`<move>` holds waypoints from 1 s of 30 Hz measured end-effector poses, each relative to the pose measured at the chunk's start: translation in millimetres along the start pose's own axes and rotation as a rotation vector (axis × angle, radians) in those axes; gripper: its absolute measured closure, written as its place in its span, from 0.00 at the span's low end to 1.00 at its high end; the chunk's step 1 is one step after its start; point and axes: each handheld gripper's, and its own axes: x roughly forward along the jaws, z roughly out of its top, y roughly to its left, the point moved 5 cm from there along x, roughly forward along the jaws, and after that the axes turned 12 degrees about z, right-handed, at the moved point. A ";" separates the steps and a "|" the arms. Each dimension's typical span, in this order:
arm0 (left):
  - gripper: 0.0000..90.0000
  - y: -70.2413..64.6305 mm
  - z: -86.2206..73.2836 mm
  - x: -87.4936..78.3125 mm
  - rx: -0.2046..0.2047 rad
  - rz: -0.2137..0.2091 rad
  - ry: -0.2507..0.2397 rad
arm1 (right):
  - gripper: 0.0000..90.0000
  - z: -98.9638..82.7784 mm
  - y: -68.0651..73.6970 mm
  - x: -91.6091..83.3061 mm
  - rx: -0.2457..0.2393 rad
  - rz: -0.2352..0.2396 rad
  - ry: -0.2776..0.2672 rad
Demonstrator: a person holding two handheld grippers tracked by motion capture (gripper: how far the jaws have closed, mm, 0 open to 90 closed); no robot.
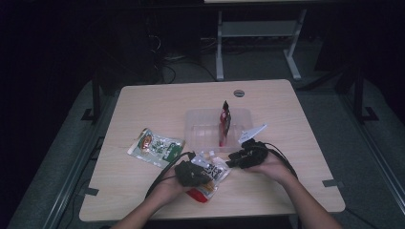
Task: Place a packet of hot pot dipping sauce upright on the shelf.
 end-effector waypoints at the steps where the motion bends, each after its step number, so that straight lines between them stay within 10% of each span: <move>1: 1.00 -0.1 0.3 0.1 0.000 -0.001 0.004 | 0.61 0.1 1.2 0.3 0.025 0.013 -0.007; 15: 1.00 1.6 -0.8 -0.6 0.017 -0.013 0.001 | 0.46 5.5 2.2 31.7 0.085 0.150 -0.008; 24: 1.00 0.5 -1.6 -0.5 0.033 -0.016 -0.020 | 0.65 5.4 4.0 38.1 0.121 0.223 -0.008; 30: 1.00 2.4 -3.8 -2.3 0.048 -0.021 -0.017 | 0.83 5.2 10.3 37.6 0.063 0.255 0.013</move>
